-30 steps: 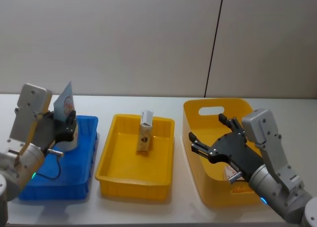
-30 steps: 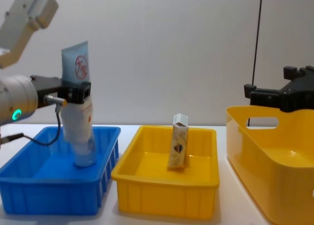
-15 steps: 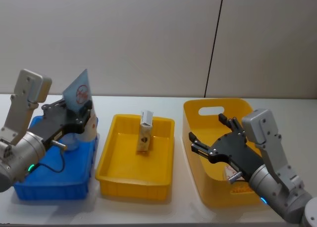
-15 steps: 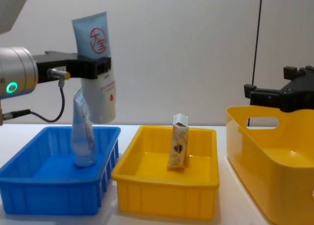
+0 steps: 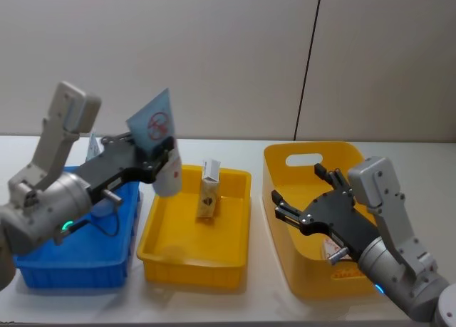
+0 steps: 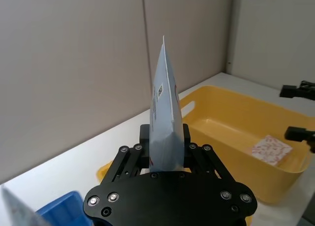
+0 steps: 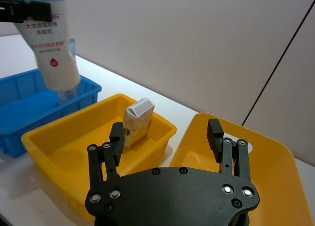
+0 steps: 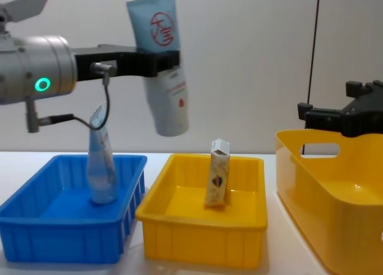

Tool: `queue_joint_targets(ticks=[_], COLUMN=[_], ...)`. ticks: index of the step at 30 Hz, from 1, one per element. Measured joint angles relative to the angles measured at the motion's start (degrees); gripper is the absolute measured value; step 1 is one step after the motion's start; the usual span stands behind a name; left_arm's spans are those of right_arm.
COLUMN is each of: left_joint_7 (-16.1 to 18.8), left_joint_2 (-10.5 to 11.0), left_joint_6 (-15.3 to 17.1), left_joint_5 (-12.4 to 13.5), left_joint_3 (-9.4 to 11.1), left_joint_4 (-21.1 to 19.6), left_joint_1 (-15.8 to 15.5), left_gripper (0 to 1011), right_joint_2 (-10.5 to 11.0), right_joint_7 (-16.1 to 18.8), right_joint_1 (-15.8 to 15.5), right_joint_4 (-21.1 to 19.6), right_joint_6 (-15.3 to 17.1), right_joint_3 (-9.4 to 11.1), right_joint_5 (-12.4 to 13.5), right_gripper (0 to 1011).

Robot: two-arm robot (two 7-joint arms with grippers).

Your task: Bimanual collaborative sorting of washing and personal care products

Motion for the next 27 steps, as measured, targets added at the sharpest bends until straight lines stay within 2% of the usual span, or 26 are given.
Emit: queue_joint_targets(ticks=[15, 27], left_joint_7=[-6.6, -8.7], left_joint_2=[-3.9, -5.5], left_joint_6=[-2.1, -3.1], left_joint_5=[-0.9, -1.0], left_joint_3=[5.1, 7.1], left_joint_4=[8.5, 12.1], left_joint_1=[-8.2, -11.4], left_gripper=[300, 300], right_joint_2=[0.0, 0.4], right_joint_7=[0.0, 0.4], right_joint_1=[0.0, 0.3], right_joint_4=[0.0, 0.1], right_joint_6=[0.0, -0.1], right_joint_3=[0.0, -0.4], right_joint_5=[0.0, 0.1], right_gripper=[1002, 1002])
